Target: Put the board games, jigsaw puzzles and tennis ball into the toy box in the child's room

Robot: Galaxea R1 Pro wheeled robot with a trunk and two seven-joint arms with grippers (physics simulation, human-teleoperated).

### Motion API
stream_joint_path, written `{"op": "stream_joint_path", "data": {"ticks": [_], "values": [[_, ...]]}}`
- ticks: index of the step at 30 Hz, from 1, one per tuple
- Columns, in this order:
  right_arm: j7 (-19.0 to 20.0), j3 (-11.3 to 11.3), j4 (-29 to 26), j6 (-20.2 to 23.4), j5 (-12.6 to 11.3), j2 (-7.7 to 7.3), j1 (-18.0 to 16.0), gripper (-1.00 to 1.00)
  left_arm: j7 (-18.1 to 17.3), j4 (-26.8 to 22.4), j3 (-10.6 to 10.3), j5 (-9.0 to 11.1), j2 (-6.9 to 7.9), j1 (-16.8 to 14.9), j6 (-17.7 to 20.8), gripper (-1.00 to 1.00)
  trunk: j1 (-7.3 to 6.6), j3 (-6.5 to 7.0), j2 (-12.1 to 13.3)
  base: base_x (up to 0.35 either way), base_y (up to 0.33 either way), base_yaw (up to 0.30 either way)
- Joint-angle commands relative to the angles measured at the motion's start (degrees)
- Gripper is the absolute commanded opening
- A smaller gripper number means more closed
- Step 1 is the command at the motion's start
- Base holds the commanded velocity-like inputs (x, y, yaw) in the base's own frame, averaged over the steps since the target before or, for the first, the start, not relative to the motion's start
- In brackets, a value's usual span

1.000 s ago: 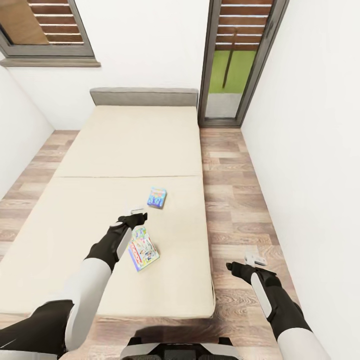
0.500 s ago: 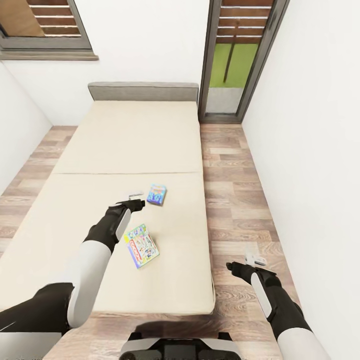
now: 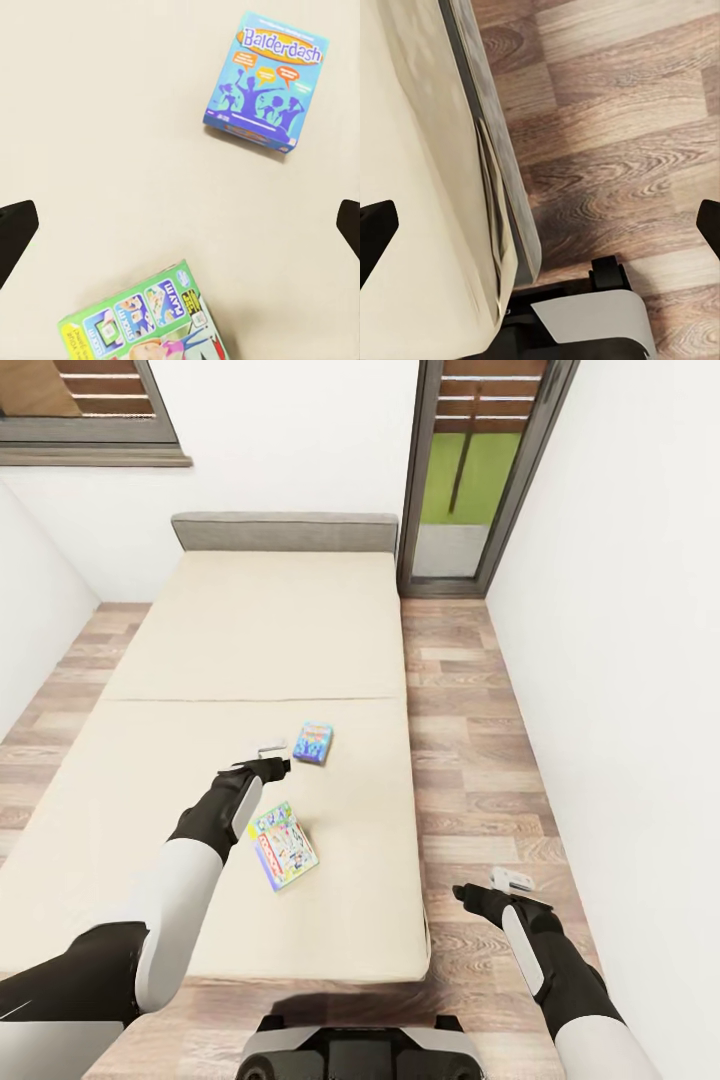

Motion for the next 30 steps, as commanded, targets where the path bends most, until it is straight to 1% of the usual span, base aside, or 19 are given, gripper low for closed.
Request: {"op": "stream_joint_path", "data": {"ticks": [1,6,15,21,23,24,26,28,29,30], "values": [[-0.3,-0.1,-0.1,0.3,-0.6,0.04,0.0,1.00,0.1,-0.1,0.2,0.0,-0.08,0.0,0.2,1.00,0.03,-0.17,-0.1,0.000,0.000,0.000],[-0.3,-0.1,-0.1,0.3,-0.6,-0.12,0.0,1.00,0.1,-0.1,0.1,0.0,-0.11,0.0,0.1,1.00,0.03,-0.64,-0.1,0.000,0.000,0.000],[-0.4,-0.2,0.0,0.2,-0.9,-2.18,0.0,1.00,0.0,-0.1,0.1,0.0,-0.13,0.0,0.0,1.00,0.03,-1.48,-0.1,0.000,0.000,0.000],[-0.4,-0.2,0.0,0.2,-1.1,-2.76,0.0,1.00,0.0,-0.1,-0.3,0.0,-0.14,0.0,0.0,1.00,0.03,-2.04,-0.1,0.000,0.000,0.000],[-0.4,-0.2,0.0,0.2,-1.2,-2.85,0.0,1.00,0.0,-0.1,-0.9,0.0,-0.14,0.0,0.0,1.00,0.03,-2.23,-0.1,0.000,0.000,0.000],[-0.4,-0.3,0.0,0.2,-1.2,-2.92,0.0,1.00,0.1,-0.1,-1.7,0.1,-0.15,0.0,0.0,1.00,0.03,-2.32,-0.1,0.000,0.000,0.000],[-0.4,-0.6,0.0,0.2,-1.2,-3.00,0.0,1.00,0.1,-0.1,-2.8,0.1,-0.17,0.0,0.0,1.00,0.03,-2.51,-0.1,0.000,0.000,0.000],[-0.4,-1.1,0.0,0.2,-1.2,-3.05,0.0,1.00,0.1,-0.1,-4.0,0.1,-0.19,0.0,0.0,1.00,0.03,-2.69,-0.1,0.000,0.000,0.000],[-0.4,-1.8,0.0,0.2,-1.1,-3.08,0.0,1.00,0.1,-0.1,-5.0,0.2,-0.20,0.0,0.0,1.00,0.03,-2.79,-0.1,0.000,0.000,0.000],[-0.4,-2.2,0.0,0.2,-1.1,-3.09,0.0,1.00,0.1,-0.1,-5.4,0.2,-0.20,0.0,0.0,1.00,0.03,-2.88,-0.1,0.000,0.000,0.000]]}}
